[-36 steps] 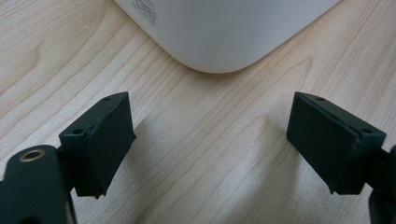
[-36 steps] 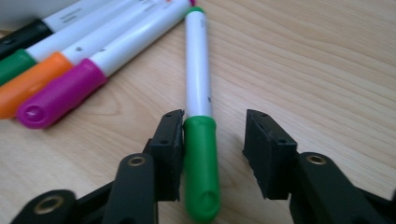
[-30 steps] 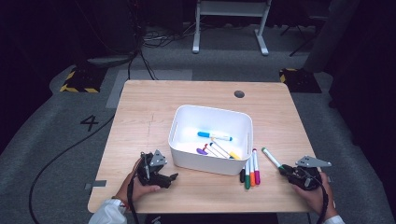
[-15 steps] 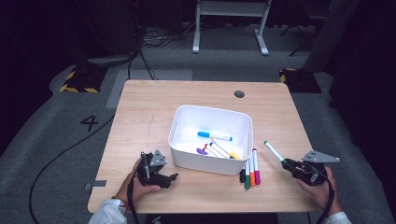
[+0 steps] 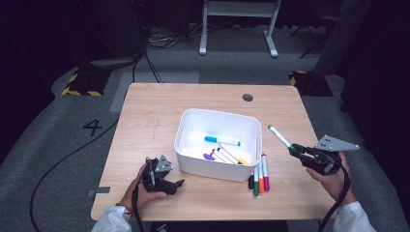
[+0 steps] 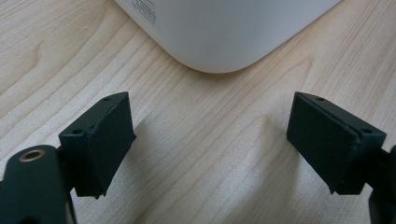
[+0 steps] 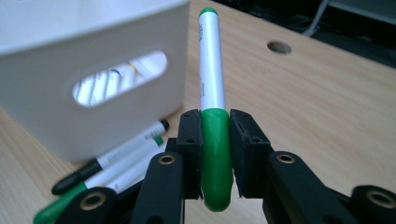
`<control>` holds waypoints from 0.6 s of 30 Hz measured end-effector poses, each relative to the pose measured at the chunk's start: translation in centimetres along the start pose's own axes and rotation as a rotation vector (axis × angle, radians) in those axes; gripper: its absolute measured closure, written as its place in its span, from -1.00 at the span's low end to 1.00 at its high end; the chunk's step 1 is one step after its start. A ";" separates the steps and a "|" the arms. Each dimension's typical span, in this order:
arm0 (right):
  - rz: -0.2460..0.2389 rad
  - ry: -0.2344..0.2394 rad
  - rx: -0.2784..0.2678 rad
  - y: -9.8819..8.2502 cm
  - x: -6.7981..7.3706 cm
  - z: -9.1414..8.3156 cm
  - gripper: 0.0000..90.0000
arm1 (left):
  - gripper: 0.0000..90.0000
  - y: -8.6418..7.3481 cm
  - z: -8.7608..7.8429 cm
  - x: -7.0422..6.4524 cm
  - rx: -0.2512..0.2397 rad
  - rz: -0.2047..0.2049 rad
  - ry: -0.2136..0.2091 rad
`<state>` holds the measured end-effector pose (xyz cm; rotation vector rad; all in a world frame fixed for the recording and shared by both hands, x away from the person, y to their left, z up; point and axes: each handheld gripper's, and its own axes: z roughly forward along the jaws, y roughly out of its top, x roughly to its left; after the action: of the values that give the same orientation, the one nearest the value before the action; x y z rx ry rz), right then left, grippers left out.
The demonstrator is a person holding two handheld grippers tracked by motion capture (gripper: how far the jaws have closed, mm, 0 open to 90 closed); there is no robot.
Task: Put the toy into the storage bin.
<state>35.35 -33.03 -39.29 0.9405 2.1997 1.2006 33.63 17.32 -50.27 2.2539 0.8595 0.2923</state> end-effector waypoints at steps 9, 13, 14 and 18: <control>-0.120 0.090 -0.020 5.4 2.1 2.2 0.68 | -0.67 0.0 0.0 0.0 0.001 0.001 0.000; -0.140 0.133 -0.024 7.4 3.4 3.5 0.68 | -0.67 0.0 0.0 0.0 0.000 0.002 -0.001; -0.144 0.145 -0.026 7.8 3.6 3.7 0.68 | -0.67 0.0 0.0 0.0 0.001 0.001 -0.001; -0.183 0.196 -0.011 9.5 5.1 5.3 0.68 | -0.67 0.0 0.0 0.0 0.000 0.002 -0.001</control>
<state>38.84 -22.65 -34.23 0.6237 2.3692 1.2610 33.64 17.32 -50.27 2.2545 0.8572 0.2921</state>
